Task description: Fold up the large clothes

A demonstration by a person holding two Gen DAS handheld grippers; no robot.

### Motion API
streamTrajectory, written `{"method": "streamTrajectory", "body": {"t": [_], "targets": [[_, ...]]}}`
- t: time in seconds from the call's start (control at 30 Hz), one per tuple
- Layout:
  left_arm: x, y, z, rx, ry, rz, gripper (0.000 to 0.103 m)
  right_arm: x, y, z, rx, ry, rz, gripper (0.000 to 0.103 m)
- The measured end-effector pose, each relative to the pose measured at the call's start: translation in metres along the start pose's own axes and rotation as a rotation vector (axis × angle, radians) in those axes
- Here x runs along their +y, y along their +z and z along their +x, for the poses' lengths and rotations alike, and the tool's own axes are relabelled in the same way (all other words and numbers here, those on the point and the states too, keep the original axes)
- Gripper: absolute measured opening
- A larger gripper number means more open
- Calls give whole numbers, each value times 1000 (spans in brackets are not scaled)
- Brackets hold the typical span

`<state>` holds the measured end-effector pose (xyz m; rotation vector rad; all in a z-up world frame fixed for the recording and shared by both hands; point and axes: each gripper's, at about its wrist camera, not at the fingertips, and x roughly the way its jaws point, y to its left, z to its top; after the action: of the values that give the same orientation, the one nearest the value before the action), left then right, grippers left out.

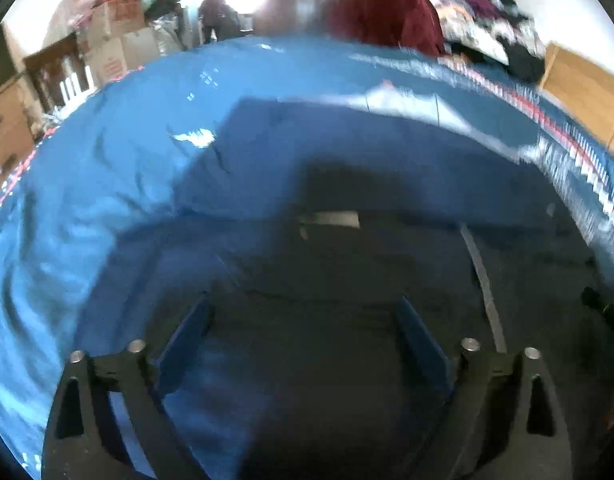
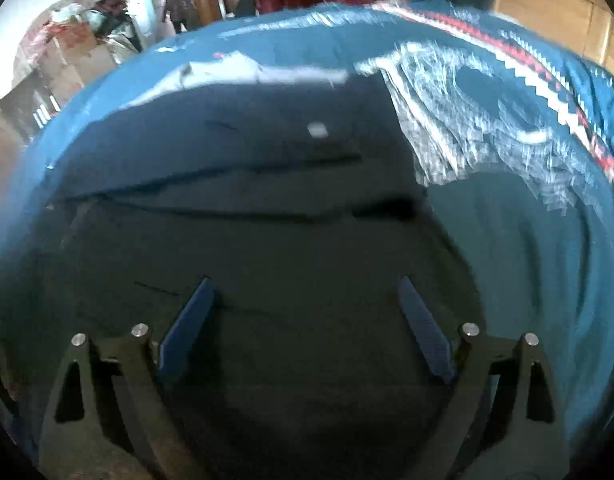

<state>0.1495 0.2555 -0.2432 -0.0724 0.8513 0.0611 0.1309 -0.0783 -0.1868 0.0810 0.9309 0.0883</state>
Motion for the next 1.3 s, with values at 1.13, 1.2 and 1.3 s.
{"method": "streamTrajectory", "body": {"t": [1.13,1.2,1.3], "targets": [[6,-9,12,-26,-1,13,103,-5,-7,13,-38,30,17,103],[6,-9,12,-26,0,13,103,-5,-7,13,-38,30,17,103],[6,-9,12,-26,0,14,103,-4,-7,13,-40,32,17,103]]}}
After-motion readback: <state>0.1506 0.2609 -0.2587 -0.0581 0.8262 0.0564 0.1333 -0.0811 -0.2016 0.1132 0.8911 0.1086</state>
